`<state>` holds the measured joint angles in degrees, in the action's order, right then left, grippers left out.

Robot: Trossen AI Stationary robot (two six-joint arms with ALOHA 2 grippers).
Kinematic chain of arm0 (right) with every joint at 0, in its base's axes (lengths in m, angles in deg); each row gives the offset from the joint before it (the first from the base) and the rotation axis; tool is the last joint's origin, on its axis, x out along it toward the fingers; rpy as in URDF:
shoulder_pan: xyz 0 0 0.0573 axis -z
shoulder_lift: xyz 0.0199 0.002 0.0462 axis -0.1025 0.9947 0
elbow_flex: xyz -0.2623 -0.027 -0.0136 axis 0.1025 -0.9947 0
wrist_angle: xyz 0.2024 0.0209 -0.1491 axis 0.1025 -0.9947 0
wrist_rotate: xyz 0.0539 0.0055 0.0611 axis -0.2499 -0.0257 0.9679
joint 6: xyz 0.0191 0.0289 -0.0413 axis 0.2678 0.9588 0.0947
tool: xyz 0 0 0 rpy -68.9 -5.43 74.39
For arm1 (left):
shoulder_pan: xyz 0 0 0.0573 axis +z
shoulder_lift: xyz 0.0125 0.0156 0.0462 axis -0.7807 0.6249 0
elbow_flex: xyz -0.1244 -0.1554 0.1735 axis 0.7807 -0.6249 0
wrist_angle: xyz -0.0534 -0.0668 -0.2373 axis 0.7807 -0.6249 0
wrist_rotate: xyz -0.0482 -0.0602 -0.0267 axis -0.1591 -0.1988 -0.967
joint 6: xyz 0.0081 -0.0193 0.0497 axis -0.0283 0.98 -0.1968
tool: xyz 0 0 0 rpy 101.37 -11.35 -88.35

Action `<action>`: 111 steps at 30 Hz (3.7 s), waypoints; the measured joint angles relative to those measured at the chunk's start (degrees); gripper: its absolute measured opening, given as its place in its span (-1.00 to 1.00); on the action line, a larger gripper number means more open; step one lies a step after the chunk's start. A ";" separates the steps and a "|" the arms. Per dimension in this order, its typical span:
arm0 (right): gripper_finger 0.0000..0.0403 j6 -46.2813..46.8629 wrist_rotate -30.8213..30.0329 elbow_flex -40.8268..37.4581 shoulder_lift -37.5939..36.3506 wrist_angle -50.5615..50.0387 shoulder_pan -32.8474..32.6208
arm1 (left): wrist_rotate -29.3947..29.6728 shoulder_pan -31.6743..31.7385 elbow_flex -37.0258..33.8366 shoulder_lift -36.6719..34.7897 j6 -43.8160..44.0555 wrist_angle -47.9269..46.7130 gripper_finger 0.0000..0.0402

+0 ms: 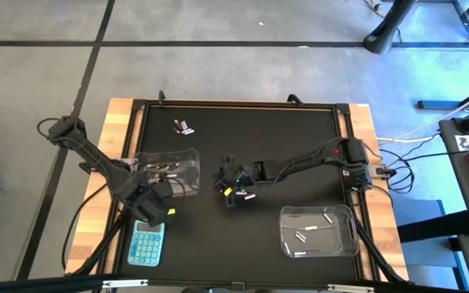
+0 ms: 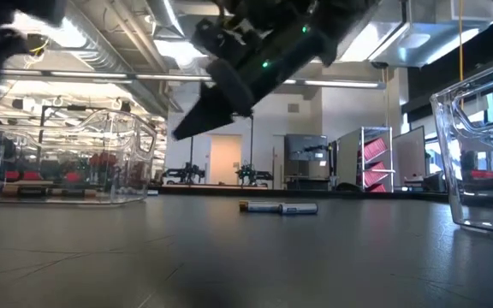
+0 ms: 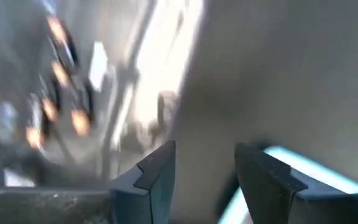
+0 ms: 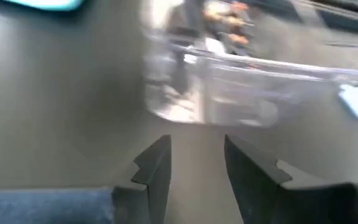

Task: Sort batteries
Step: Adjust the left transparent bin, then put the white battery into the right transparent bin

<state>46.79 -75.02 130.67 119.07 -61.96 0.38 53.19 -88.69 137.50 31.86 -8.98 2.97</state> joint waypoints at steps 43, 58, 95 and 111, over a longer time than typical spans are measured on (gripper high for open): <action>-0.26 0.99 -20.28 -8.23 -15.16 -39.98 0.44 | 11.45 11.28 -13.54 -1.58 -33.40 50.48 -0.92; -0.26 -0.83 -4.40 -27.13 -21.89 -3.28 1.15 | 4.50 11.55 -12.42 -0.73 -40.50 50.46 -0.35; -0.26 3.60 14.27 -35.04 -16.10 10.38 -2.49 | 21.26 11.65 -9.61 -12.45 -44.10 47.69 -0.16; -0.26 2.25 12.36 -34.48 -14.61 7.96 -2.36 | 21.24 11.65 -9.61 -12.45 -44.11 47.79 -0.16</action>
<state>49.04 -62.67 96.19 104.46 -54.00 -1.98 74.43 -77.04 127.90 19.42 -53.09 50.76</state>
